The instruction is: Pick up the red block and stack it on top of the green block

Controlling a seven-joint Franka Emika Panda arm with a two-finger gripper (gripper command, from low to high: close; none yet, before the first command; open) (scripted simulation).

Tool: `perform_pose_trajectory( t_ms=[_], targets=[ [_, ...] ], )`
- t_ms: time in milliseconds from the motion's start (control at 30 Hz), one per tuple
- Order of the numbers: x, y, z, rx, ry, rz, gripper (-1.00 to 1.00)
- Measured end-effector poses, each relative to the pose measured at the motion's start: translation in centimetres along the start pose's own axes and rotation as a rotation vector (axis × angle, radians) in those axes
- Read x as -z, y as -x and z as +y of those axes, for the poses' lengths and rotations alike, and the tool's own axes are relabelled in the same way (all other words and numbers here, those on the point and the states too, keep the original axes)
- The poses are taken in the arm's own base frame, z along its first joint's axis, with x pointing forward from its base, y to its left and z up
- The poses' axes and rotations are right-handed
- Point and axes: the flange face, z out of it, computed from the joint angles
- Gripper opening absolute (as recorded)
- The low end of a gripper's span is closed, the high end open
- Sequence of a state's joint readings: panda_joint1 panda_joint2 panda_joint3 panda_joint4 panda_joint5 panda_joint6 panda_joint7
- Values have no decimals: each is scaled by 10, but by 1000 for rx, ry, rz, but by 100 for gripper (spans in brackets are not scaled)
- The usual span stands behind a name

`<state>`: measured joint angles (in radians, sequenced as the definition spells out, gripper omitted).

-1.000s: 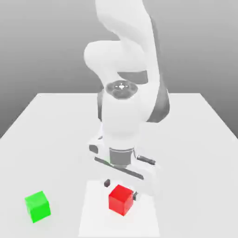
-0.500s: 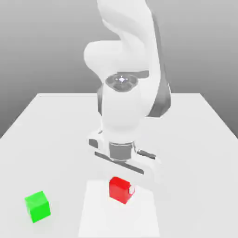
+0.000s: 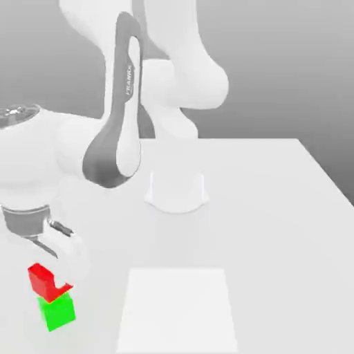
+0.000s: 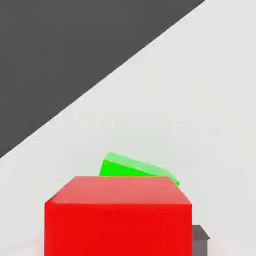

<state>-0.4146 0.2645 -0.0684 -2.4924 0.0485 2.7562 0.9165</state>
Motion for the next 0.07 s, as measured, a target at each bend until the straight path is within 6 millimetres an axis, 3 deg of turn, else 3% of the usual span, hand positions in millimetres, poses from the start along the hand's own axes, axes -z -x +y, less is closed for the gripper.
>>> perform_pose_trajectory(
  t_ms=[67],
  targets=[
    [0,0,0,0,0,0,100]
  ],
)
